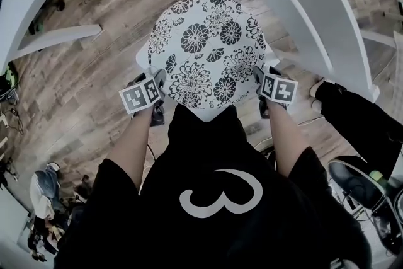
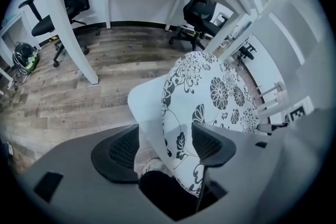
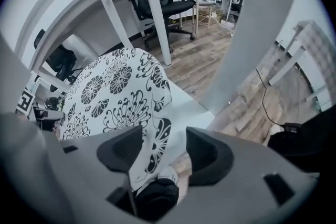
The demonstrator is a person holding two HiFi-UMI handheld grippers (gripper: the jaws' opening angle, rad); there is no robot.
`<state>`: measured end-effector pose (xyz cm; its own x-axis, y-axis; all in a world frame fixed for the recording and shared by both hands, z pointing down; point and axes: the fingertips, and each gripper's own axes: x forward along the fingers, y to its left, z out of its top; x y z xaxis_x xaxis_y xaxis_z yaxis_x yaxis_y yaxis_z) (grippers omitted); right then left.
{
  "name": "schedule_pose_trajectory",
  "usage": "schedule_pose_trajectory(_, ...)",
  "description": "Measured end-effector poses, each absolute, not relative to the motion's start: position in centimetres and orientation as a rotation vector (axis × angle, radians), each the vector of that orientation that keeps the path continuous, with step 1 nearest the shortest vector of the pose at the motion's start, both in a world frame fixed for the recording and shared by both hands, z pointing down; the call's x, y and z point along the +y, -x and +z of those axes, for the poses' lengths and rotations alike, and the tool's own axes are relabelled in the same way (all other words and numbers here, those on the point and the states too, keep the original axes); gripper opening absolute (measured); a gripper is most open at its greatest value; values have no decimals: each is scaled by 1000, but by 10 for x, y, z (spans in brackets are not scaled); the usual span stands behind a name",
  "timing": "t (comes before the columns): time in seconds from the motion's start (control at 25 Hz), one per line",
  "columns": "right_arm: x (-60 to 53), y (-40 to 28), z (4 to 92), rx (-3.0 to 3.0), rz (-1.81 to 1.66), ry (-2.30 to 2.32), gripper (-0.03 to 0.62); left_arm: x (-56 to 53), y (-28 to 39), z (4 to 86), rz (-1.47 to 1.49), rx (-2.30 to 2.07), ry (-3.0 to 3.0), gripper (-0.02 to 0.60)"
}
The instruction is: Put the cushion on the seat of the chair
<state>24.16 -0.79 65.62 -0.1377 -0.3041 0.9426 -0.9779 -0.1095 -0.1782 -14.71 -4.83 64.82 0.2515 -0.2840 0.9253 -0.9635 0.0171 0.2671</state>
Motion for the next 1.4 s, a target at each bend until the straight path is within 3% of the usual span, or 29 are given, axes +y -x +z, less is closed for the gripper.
schedule_pose_trajectory(0.24, -14, -233, 597, -1590, 1222, -1577, 250, -68, 151, 600, 749, -1191, -1610, 308)
schedule_pose_trajectory(0.56, -24, -149, 458, -2022, 1219, -1593, 242, -83, 104, 474, 501, -962, -1900, 307)
schedule_pose_trajectory(0.76, -7, -100, 371, -2295, 1191, -1472, 135, -55, 66, 374, 313, -754, -2080, 305)
schedule_pose_trajectory(0.92, 17, -74, 309, -2518, 1152, -1351, 40, -16, 49, 305, 207, -633, -2209, 173)
schedule_pose_trajectory(1.04, 49, -62, 270, -2651, 1127, -1214, 28, 17, 39, 259, 150, -593, -2293, 46)
schedule_pose_trajectory(1.4, 164, -56, 175, -2897, 955, -937, 11, 137, 15, 153, 71, -580, -2494, 15)
